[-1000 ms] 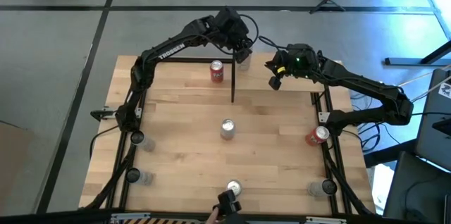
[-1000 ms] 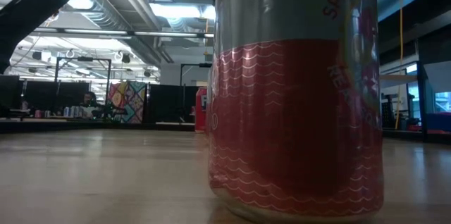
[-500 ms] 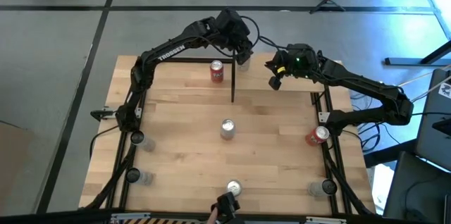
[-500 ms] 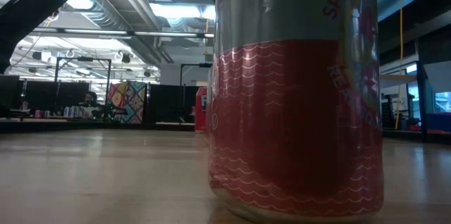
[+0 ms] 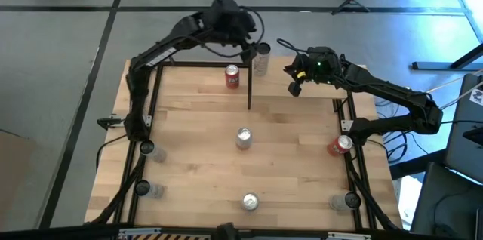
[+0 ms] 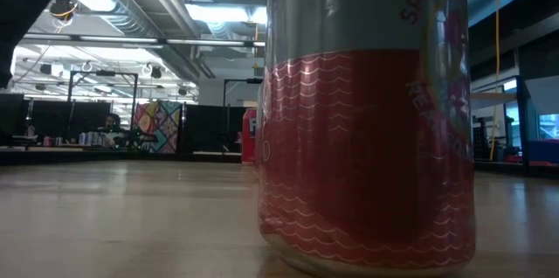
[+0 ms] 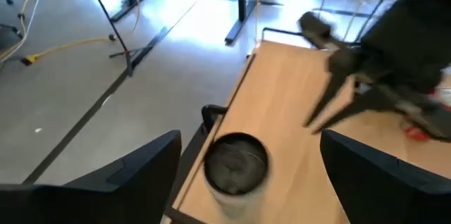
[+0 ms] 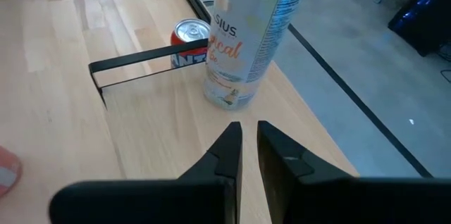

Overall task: Place canned beverage on shelf
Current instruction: Put the middle left black soda can onto the shelf

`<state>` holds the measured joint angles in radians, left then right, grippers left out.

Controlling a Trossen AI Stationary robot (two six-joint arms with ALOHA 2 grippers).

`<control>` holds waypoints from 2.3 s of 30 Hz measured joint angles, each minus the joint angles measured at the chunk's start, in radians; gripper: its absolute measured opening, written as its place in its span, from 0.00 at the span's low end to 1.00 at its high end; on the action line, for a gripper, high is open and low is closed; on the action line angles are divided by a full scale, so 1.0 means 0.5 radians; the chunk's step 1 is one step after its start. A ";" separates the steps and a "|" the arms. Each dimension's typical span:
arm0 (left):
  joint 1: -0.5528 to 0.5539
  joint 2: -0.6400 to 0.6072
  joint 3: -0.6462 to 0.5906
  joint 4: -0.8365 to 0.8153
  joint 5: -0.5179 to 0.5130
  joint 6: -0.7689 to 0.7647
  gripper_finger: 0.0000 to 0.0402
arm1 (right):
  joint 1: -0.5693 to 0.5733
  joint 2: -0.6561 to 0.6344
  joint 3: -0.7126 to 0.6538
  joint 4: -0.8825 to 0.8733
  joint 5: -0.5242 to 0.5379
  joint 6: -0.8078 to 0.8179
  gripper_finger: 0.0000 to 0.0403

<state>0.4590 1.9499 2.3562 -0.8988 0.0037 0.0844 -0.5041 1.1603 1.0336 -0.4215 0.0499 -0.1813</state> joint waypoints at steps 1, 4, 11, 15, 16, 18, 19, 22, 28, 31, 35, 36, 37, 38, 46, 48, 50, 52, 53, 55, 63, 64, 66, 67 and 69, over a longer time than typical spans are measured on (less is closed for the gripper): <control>-0.015 -0.040 0.000 -0.043 -0.012 -0.011 0.82 | 0.000 0.000 0.000 0.002 -0.001 0.001 0.09; -0.085 -0.142 0.000 -0.206 -0.033 -0.028 0.82 | 0.002 0.000 0.000 0.002 -0.054 0.000 0.09; -0.304 -0.350 0.000 -0.720 -0.177 -0.253 0.82 | 0.002 -0.068 0.000 -0.001 -0.244 0.038 0.09; -0.454 -0.422 0.000 -1.085 -0.251 -0.403 0.82 | 0.002 -0.137 0.000 0.008 -0.244 0.038 0.09; -0.487 -0.435 0.000 -1.166 -0.263 -0.434 0.82 | 0.002 -0.155 0.000 0.012 -0.244 0.038 0.09; -0.569 -0.450 0.000 -1.303 -0.314 -0.529 0.82 | 0.002 -0.176 0.000 0.011 -0.244 0.034 0.09; -0.601 -0.467 -0.002 -1.354 -0.344 -0.575 0.82 | 0.002 -0.183 0.000 0.009 -0.245 0.035 0.09; -0.698 -0.524 -0.037 -1.341 -0.397 -0.682 0.82 | 0.002 -0.185 0.000 0.001 -0.263 0.053 0.09; -0.855 -0.741 -0.240 -1.345 -0.428 -0.874 0.82 | 0.016 -0.184 0.000 -0.004 -0.314 0.161 0.09; -0.913 -0.936 -0.463 -1.346 -0.433 -1.007 0.82 | 0.066 -0.184 0.000 0.003 -0.294 0.196 0.09; -1.001 -1.210 -0.785 -1.349 -0.437 -1.161 0.82 | 0.153 -0.184 0.000 -0.003 -0.294 0.215 0.09; -1.022 -1.269 -0.852 -1.350 -0.444 -1.188 0.82 | 0.175 -0.184 0.000 -0.002 -0.294 0.240 0.09; -1.040 -1.325 -0.918 -1.346 -0.447 -1.216 0.82 | 0.196 -0.184 0.000 -0.001 -0.291 0.263 0.09; -1.057 -1.377 -0.979 -1.347 -0.448 -1.246 0.82 | 0.220 -0.184 0.000 -0.001 -0.278 0.298 0.09; -1.172 -1.627 -1.394 -1.345 -0.284 -1.408 0.82 | 0.413 -0.182 0.000 -0.041 -0.118 0.552 0.09; -1.192 -1.658 -1.515 -1.344 -0.202 -1.447 0.82 | 0.458 -0.167 0.000 -0.071 -0.073 0.576 0.09; -1.218 -1.681 -1.644 -1.344 -0.110 -1.484 0.82 | 0.496 -0.161 -0.001 -0.125 -0.041 0.602 0.09; -1.250 -1.714 -1.779 -1.342 -0.020 -1.532 0.82 | 0.529 -0.147 -0.002 -0.135 0.001 0.621 0.09; -1.270 -1.736 -1.850 -1.341 0.021 -1.560 0.82 | 0.547 -0.143 -0.002 -0.136 0.007 0.634 0.09; -1.326 -1.788 -1.969 -1.345 0.097 -1.608 0.82 | 0.567 -0.134 -0.002 -0.146 0.007 0.663 0.09; -1.615 -2.049 -2.230 -1.345 0.186 -1.829 0.82 | 0.594 -0.096 -0.002 -0.139 0.059 0.668 0.09; -1.650 -2.070 -2.253 -1.345 0.185 -1.842 0.82 | 0.594 -0.089 -0.002 -0.135 0.060 0.668 0.09; -1.707 -2.100 -2.302 -1.345 0.167 -1.849 0.82 | 0.594 -0.086 -0.002 -0.137 0.060 0.669 0.09; -1.728 -2.105 -2.327 -1.345 0.149 -1.847 0.82 | 0.594 -0.084 -0.002 -0.141 0.060 0.668 0.09; -1.764 -2.106 -2.375 -1.343 0.122 -1.814 0.82 | 0.594 -0.071 -0.002 -0.129 0.060 0.668 0.09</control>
<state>-0.4228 0.8970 1.1688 -1.5705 0.0647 -0.8225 -0.2070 1.1246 1.0328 -0.4862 0.0799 0.1528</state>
